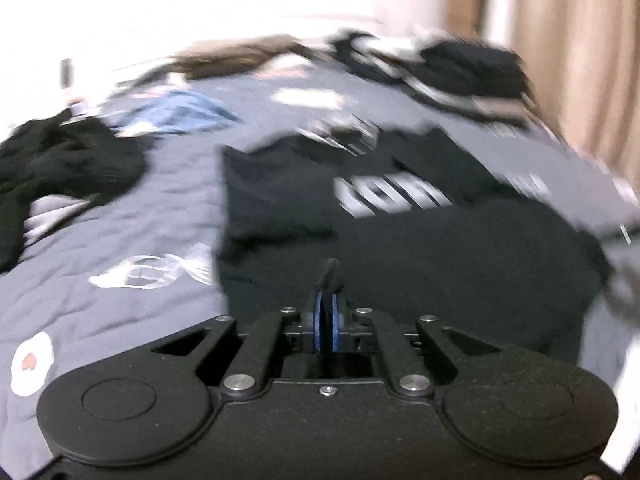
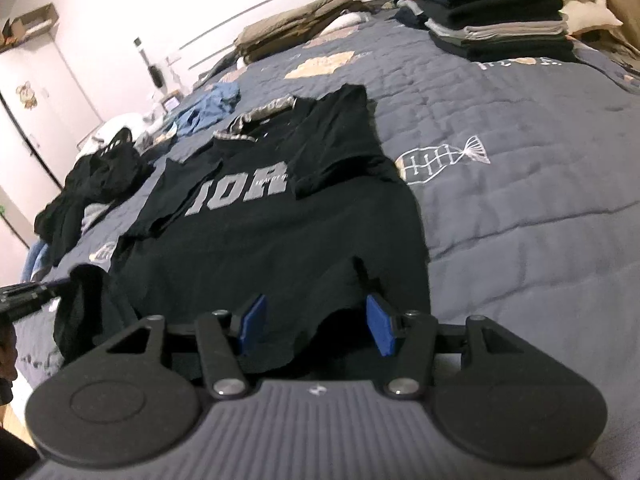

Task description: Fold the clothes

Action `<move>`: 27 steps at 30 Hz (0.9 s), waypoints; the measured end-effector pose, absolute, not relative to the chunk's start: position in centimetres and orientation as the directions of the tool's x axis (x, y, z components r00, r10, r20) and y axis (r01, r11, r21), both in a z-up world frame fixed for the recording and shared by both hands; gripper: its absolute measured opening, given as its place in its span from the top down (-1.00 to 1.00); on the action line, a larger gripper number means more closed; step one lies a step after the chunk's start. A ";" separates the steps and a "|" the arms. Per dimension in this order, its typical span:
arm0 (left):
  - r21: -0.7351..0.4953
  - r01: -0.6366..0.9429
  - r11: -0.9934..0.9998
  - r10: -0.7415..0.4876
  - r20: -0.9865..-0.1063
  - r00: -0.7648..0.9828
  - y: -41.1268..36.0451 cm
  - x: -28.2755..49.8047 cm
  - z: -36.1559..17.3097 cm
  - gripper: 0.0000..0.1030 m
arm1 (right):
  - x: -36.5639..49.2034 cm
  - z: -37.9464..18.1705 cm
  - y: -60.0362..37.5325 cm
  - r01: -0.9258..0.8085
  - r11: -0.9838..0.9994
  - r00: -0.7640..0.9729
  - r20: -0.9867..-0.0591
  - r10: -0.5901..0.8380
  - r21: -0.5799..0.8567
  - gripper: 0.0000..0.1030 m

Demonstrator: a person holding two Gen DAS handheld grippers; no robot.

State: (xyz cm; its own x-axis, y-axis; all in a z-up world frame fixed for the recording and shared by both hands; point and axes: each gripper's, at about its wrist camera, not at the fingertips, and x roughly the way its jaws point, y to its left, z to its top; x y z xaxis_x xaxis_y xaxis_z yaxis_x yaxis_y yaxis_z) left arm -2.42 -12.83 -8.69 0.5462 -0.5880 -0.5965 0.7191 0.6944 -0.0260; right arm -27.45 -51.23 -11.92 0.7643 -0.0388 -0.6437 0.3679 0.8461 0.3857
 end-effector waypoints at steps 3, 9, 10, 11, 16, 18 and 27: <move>-0.045 0.638 0.769 -0.530 -0.602 0.597 -12.3 -0.9 -8.7 0.89 | -27.6 -11.9 -51.7 0.381 0.837 0.772 -0.633 -0.055 0.392 -0.06; -0.018 0.583 0.812 -0.442 -0.671 0.595 -12.8 0.6 -10.2 0.89 | -28.0 -11.9 -51.9 0.392 0.871 0.751 -0.650 -0.117 0.296 -0.07; -0.022 0.580 0.814 -0.440 -0.676 0.591 -12.7 0.7 -10.3 0.89 | -28.1 -11.8 -51.7 0.375 0.889 0.747 -0.653 -0.123 0.261 -0.07; -0.030 0.578 0.816 -0.441 -0.678 0.588 -12.6 0.7 -10.3 0.89 | -28.2 -11.7 -51.4 0.358 0.906 0.744 -0.656 -0.129 0.227 -0.07; -0.051 0.581 0.812 -0.449 -0.692 0.566 -12.1 0.3 -10.5 0.87 | -29.2 -11.1 -49.6 0.207 0.978 0.760 -0.634 -0.141 0.031 -0.21; -0.061 0.586 0.808 -0.454 -0.699 0.553 -12.0 0.2 -10.5 0.86 | -29.4 -11.2 -49.0 0.157 0.987 0.760 -0.636 -0.135 -0.021 -0.24; -0.057 0.634 0.772 -0.483 -0.700 0.526 -12.2 -0.9 -9.9 0.79 | -27.7 -12.6 -48.5 0.100 0.987 0.752 -0.641 -0.155 -0.122 -0.28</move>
